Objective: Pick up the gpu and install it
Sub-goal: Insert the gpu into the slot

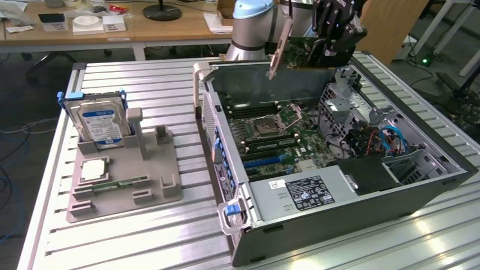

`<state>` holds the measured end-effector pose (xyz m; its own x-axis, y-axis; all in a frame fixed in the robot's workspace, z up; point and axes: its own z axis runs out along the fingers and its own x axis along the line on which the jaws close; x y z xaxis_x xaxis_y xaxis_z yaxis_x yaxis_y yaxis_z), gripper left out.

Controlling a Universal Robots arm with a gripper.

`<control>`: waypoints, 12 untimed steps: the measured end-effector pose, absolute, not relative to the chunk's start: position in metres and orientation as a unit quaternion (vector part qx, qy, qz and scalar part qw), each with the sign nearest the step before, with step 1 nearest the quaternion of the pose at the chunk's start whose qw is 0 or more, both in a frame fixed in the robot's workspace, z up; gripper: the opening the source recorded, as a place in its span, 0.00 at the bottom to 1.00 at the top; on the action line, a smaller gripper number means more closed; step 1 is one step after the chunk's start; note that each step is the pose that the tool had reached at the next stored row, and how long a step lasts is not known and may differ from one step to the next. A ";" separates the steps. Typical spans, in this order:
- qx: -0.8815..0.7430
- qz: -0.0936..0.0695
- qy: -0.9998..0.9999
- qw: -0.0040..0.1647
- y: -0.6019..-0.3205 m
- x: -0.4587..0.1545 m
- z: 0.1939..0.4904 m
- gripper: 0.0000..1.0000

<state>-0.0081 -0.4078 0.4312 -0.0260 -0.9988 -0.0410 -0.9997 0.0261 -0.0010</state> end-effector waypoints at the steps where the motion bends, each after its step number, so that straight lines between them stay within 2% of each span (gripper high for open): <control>1: -0.698 0.014 0.716 0.015 -0.408 -0.008 0.431 0.28; 12: -0.698 0.014 0.716 0.015 -0.408 -0.008 0.431 0.28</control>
<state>-0.0081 -0.4078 0.4312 -0.0261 -0.9988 -0.0411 -0.9997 0.0261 -0.0010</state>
